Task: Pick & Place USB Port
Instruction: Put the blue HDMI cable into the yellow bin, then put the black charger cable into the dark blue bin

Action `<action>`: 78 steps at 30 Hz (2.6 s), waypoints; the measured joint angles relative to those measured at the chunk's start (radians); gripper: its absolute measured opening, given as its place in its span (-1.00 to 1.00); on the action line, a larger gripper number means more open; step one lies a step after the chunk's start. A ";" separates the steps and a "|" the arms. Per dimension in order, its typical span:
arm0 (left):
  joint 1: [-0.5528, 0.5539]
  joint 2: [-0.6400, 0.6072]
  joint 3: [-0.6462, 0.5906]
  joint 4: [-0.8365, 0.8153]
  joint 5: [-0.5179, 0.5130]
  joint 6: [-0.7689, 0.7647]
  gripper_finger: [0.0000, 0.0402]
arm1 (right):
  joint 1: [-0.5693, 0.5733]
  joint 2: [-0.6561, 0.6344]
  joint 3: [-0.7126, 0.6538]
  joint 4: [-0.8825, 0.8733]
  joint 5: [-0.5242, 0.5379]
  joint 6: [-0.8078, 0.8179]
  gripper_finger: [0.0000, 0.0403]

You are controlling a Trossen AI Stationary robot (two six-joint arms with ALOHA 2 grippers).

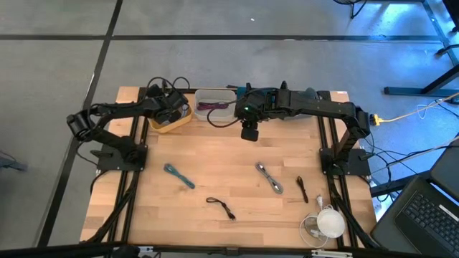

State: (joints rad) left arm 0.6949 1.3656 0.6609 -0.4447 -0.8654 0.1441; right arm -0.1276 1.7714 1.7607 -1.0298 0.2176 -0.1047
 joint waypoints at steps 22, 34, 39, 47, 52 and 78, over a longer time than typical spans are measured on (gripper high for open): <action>-0.006 -0.179 0.029 -0.168 0.278 0.105 -0.12 | 0.000 0.000 0.000 -0.001 0.000 0.000 -0.18; -0.110 -0.344 0.029 -0.199 0.445 0.013 -0.18 | 0.011 0.000 0.000 -0.146 -0.007 0.087 -0.18; -0.191 -0.493 0.029 -0.258 0.706 -0.117 -0.17 | 0.073 0.000 -0.004 -0.166 -0.140 0.123 -0.18; -0.361 -0.645 -0.001 -0.273 1.072 -0.357 -0.16 | 0.262 0.000 -0.087 -0.091 -0.196 0.194 -0.18; -0.521 -0.659 -0.040 -0.239 1.067 -0.475 -0.16 | 0.358 -0.001 -0.141 -0.014 -0.169 0.299 -0.18; -0.766 -0.646 -0.067 -0.126 0.689 -0.524 -0.16 | 0.555 0.013 -0.475 0.694 -0.220 0.652 -0.18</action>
State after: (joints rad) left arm -0.0715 0.7193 0.5941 -0.5707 -0.1766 -0.3804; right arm 0.4276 1.7846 1.2852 -0.3356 -0.0025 0.5472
